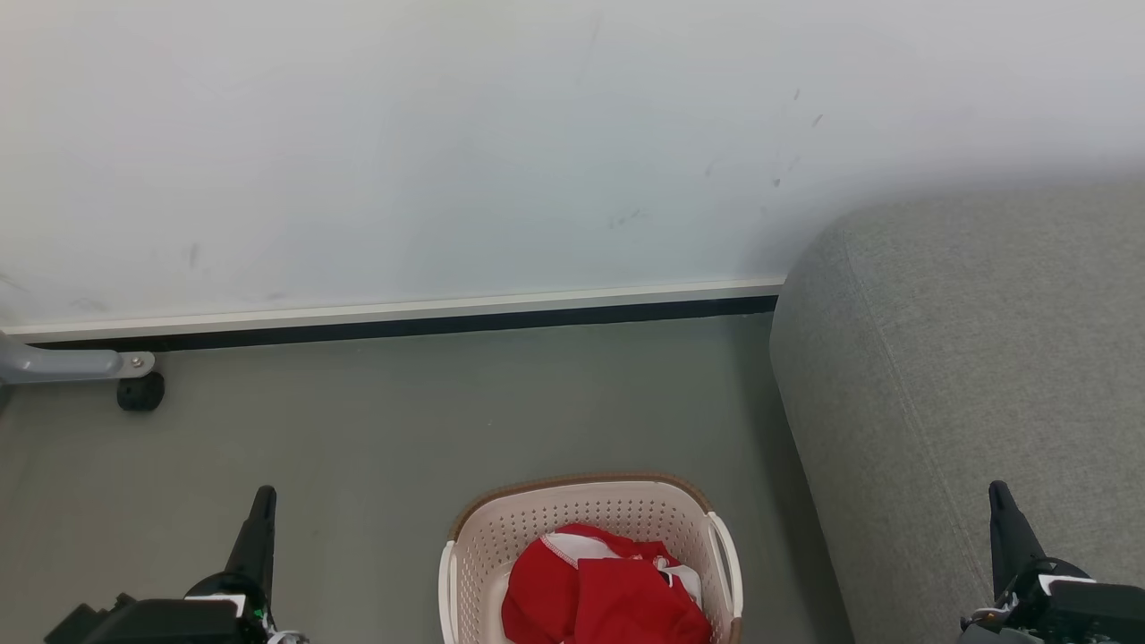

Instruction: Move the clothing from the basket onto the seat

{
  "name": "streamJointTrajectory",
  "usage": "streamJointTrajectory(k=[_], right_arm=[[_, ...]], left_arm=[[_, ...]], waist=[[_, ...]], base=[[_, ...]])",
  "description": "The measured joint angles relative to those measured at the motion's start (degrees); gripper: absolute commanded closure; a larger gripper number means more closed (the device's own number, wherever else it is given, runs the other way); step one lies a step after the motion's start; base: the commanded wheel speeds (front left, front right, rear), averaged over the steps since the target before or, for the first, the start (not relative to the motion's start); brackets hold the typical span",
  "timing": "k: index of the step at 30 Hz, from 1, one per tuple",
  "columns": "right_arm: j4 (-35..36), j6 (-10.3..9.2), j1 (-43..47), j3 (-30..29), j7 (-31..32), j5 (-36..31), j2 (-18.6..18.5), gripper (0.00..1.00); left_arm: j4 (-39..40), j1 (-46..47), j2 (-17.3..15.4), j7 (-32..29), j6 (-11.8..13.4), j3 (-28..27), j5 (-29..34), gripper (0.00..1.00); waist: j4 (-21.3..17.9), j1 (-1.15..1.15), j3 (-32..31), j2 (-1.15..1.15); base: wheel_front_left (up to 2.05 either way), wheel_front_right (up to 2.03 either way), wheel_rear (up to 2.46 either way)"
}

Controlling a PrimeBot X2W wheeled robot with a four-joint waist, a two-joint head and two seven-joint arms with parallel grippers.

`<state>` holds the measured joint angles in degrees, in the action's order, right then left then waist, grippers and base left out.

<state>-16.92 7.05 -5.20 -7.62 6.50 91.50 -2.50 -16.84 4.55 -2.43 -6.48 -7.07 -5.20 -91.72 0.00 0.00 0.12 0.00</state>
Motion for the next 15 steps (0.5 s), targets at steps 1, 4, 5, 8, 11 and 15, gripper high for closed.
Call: streamJointTrajectory(k=[1,4,5,8,11,15], right_arm=[[0.0,0.0,0.0,0.0,0.0,0.0,0.0,1.0],[-0.16,0.0,0.07,0.01,0.0,-0.01,0.04,1.0],[-0.63,-0.03,0.24,0.08,-0.01,-0.01,0.12,0.0],[-2.52,-0.07,1.76,0.23,-0.01,-0.01,0.75,0.0],[-3.44,-0.08,3.03,0.64,-0.2,-0.02,1.18,0.0],[-3.31,-0.08,3.07,1.57,-0.88,-0.1,1.15,0.0]], left_arm=[[0.0,0.0,0.0,0.0,0.0,0.0,0.0,1.0],[-0.14,-0.07,0.03,0.0,0.02,0.02,0.01,1.0],[-0.62,-0.31,0.09,0.0,0.04,0.09,0.01,0.0],[-2.44,-1.92,0.55,0.0,0.09,0.24,0.01,0.0],[-3.28,-3.31,0.75,0.13,0.09,0.57,0.01,0.0],[-3.12,-3.33,0.74,0.92,0.09,1.4,0.1,0.0]], waist=[[0.0,0.0,0.0,0.0],[0.0,0.0,0.0,0.0],[0.0,0.0,0.0,0.0],[0.0,0.0,0.0,0.0],[0.0,0.0,-0.01,0.0],[0.01,0.0,-0.12,0.0]], base=[[0.0,0.0,0.0],[0.0,0.0,0.0],[0.0,0.0,0.0],[0.0,0.0,0.0],[0.0,0.0,0.0],[0.0,0.0,0.0]])
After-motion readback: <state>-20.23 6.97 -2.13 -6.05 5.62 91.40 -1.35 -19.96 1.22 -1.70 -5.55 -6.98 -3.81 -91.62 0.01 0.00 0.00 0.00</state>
